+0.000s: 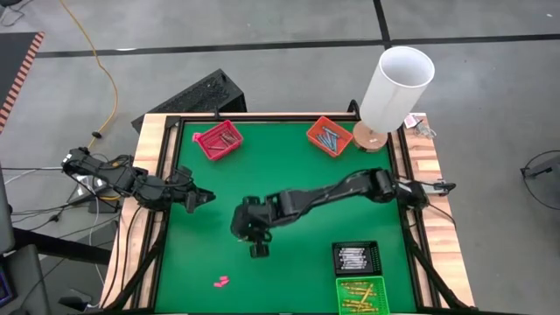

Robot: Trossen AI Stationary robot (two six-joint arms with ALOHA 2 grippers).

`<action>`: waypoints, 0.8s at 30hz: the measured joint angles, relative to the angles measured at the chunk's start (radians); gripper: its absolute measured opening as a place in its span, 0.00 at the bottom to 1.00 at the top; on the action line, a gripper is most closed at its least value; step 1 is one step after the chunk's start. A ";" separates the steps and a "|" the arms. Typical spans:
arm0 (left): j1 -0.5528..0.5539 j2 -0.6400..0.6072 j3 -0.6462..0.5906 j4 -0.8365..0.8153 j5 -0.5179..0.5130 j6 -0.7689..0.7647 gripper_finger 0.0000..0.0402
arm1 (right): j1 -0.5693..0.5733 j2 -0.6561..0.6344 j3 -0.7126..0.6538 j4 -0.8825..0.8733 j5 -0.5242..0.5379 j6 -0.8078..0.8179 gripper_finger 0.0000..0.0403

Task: Sort crayons
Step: Put the yellow crayon into the green bin

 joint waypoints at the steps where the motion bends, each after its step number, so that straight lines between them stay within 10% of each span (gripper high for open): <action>1: 0.000 0.000 0.000 -0.002 0.001 0.000 0.37 | 0.007 0.014 0.001 0.024 0.005 0.000 0.17; 24: 0.000 0.017 0.000 -0.027 0.027 0.024 0.37 | 0.022 0.162 0.001 0.025 0.051 0.022 0.21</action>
